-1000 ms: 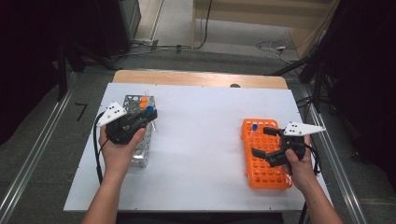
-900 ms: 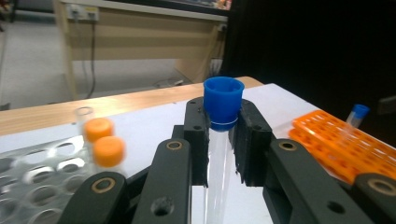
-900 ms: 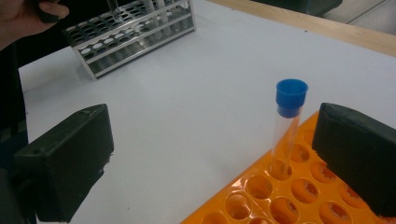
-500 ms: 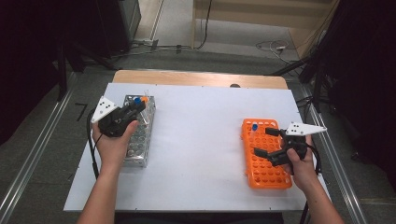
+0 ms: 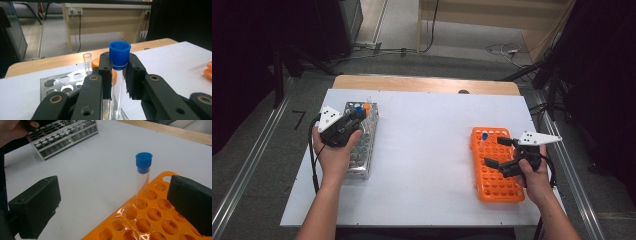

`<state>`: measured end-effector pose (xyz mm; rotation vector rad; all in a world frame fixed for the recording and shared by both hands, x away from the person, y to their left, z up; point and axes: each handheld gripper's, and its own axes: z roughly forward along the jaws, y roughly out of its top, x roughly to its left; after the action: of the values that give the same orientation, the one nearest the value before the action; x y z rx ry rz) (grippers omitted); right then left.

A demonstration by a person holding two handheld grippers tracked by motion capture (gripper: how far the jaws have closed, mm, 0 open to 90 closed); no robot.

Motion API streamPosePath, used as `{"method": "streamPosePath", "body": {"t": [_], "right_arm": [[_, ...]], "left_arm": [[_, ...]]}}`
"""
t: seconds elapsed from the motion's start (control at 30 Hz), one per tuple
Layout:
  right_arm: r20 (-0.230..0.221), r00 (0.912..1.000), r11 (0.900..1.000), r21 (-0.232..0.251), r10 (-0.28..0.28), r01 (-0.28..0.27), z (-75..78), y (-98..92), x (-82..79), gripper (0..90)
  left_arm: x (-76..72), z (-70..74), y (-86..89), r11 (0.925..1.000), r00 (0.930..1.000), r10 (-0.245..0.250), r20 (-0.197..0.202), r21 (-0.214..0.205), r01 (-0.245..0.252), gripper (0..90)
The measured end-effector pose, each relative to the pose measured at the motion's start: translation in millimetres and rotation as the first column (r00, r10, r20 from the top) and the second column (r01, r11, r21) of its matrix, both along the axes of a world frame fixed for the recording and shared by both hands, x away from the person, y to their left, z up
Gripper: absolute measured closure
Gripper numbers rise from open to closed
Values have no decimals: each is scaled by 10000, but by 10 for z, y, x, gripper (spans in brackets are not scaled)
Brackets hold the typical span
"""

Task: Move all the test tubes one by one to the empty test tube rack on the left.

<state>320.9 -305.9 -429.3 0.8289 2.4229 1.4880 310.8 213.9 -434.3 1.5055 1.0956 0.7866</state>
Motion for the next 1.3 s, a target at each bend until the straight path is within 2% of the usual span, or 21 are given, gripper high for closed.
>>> {"method": "streamPosePath", "body": {"t": [0.27,0.53,0.67,0.8,0.87,0.9,1.0,1.1,1.2,1.3], "right_arm": [[-45,9998,9998,-69,-182,182,-27,-4,17,0],[-121,9993,9991,-231,-367,364,-55,12,42,0],[-141,9983,9982,-239,-557,554,-59,12,57,0],[-237,9969,9970,-212,-745,740,-77,8,83,9],[-224,9959,9960,-208,-878,874,-87,21,94,70],[-233,9959,9958,-278,-875,868,-97,36,101,100],[-220,9940,9929,-542,-1076,1062,-133,96,135,209],[-360,9888,9874,-692,-1451,1424,-160,159,185,325],[-355,9852,9811,-1042,-1674,1630,-185,214,226,434],[-312,9805,9724,-1380,-1942,1882,-211,236,260,495]], "left_arm": [[27,-18,-8,9999,9976,-31,-698,95,37,769],[42,-17,-11,9998,9904,-212,-1368,30,218,749],[47,-16,-17,9997,9882,-241,-1515,20,247,698],[44,3,-1,9998,9859,-184,-1663,-37,180,590],[23,29,16,9990,9859,-266,-1652,-385,205,539],[10,40,14,9989,9866,-262,-1609,-423,196,509],[-28,69,1,9958,9853,-598,-1601,-785,477,415],[-74,100,-52,9951,9851,-631,-1600,-854,499,245],[-131,126,-118,9921,9833,-924,-1571,-991,774,143],[-187,145,-176,9857,9788,-1332,-1556,-1237,1145,82]]}}
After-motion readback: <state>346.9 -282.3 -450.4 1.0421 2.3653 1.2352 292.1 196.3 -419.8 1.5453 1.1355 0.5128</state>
